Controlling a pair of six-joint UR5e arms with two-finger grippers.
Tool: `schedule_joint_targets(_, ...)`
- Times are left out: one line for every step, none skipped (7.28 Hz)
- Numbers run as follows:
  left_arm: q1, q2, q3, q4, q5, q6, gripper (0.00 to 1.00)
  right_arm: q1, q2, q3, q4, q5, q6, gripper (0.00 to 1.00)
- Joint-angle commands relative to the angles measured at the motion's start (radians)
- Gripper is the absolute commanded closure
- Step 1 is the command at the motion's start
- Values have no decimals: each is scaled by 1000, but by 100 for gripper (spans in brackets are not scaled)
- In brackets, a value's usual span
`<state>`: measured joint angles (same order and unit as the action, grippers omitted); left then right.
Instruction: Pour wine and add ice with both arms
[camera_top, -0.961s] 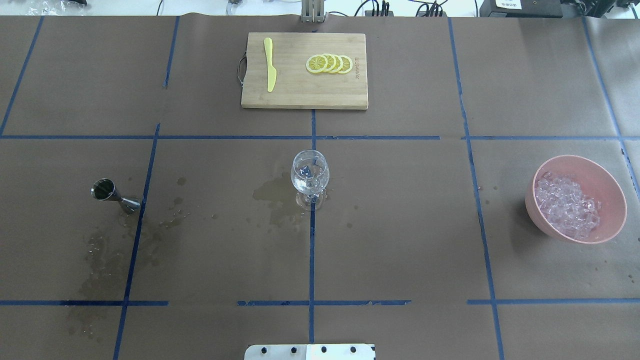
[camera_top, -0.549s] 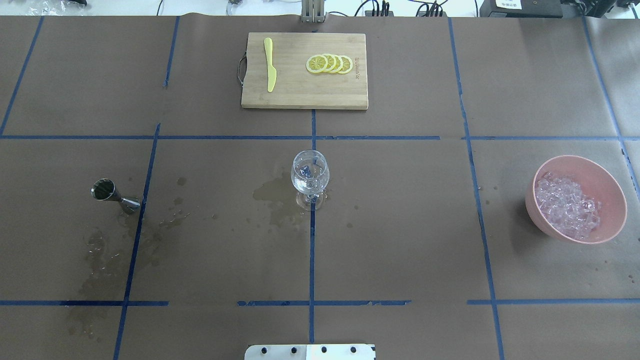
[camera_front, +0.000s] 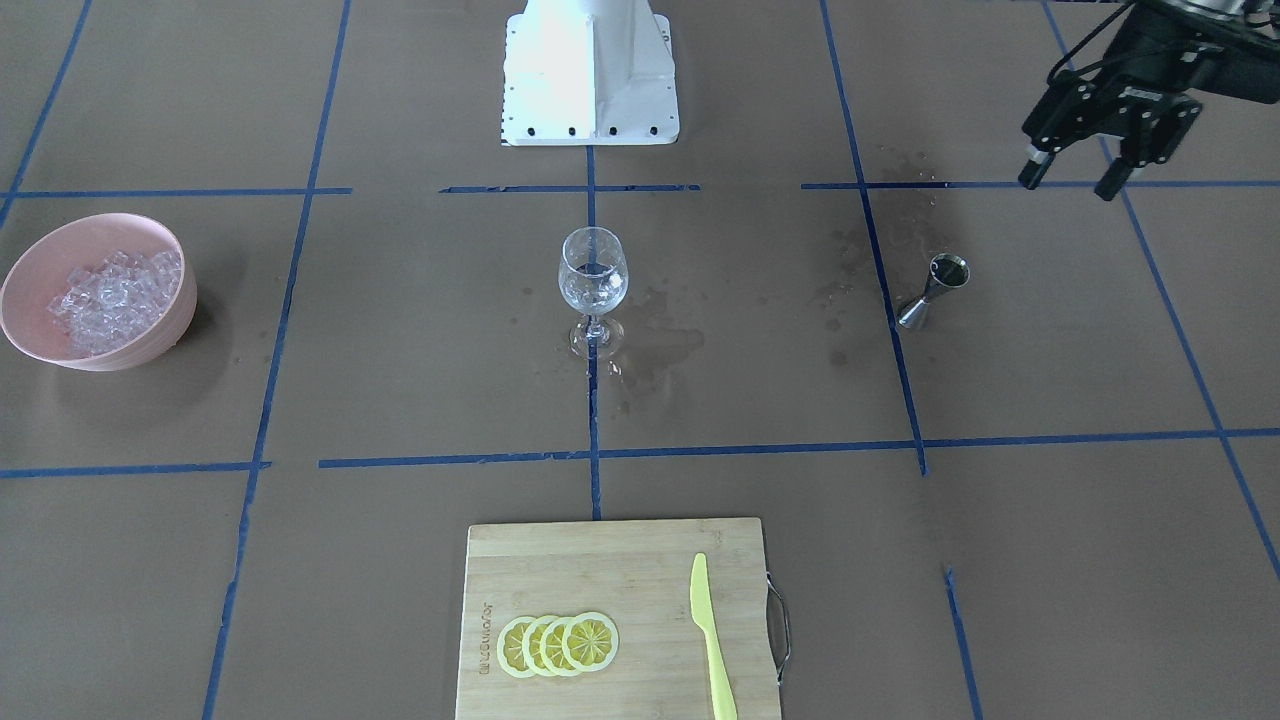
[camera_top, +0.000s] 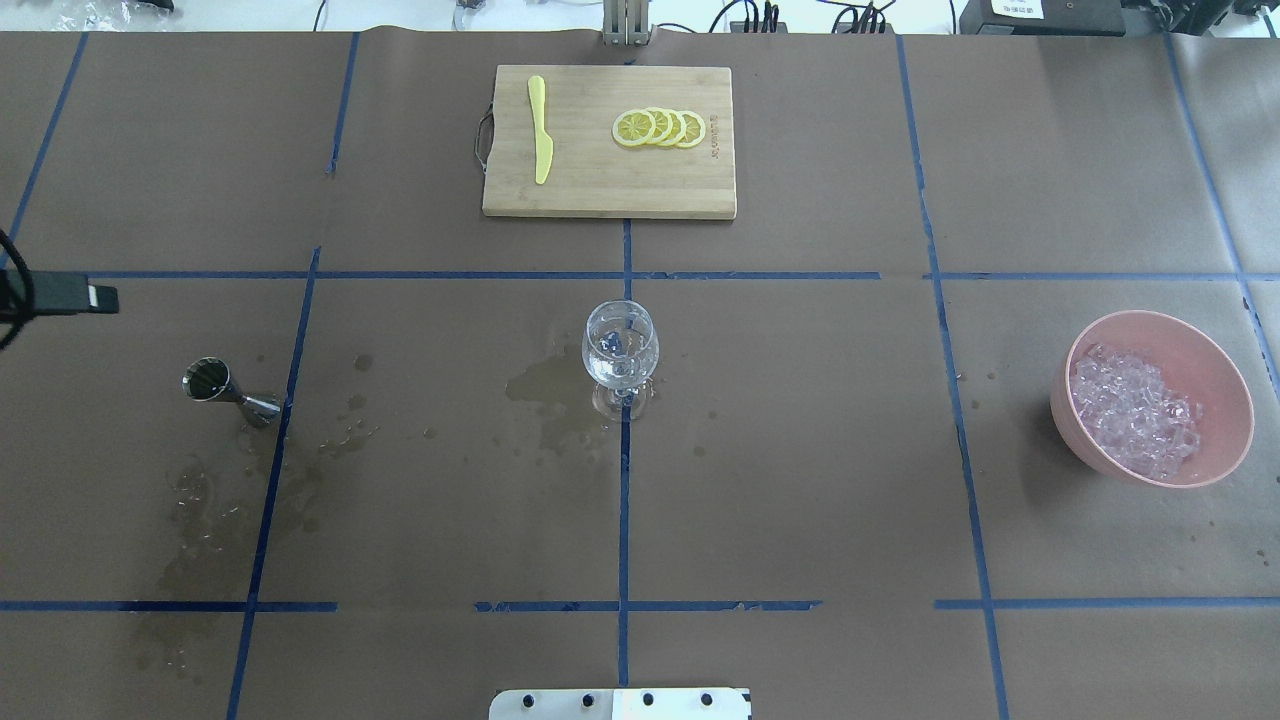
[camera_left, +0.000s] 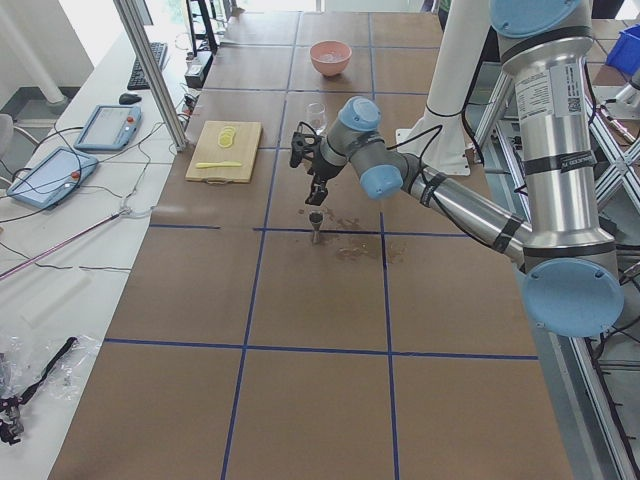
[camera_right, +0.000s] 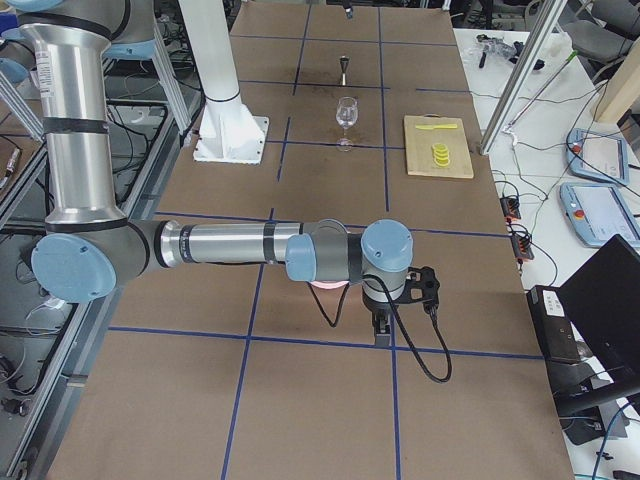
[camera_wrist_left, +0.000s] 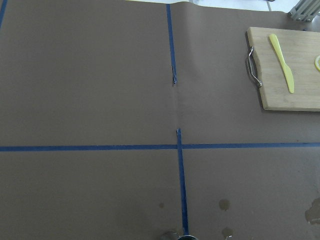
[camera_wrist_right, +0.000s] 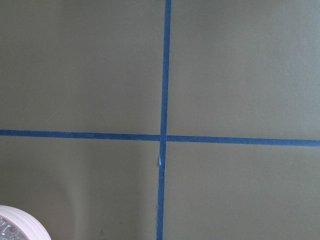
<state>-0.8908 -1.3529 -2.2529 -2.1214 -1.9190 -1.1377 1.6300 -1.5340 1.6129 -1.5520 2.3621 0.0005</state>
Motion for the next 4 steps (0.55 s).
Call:
schedule_joint_targets(277,69,-11,-66,279,-225,0,-1,-2,5,23,5,9,0)
schedule_joint_targets(415,96,-11,-66,430,-317,0,-1,-3,9,23,18,9,0)
schedule_joint_targets(534,121,-11,-65,557,-409,0,-1,-3,9,23,34,9,0)
schedule_joint_targets(658,139,-7,-55,703,-506,0,-1,-3,9,23,39,9,0)
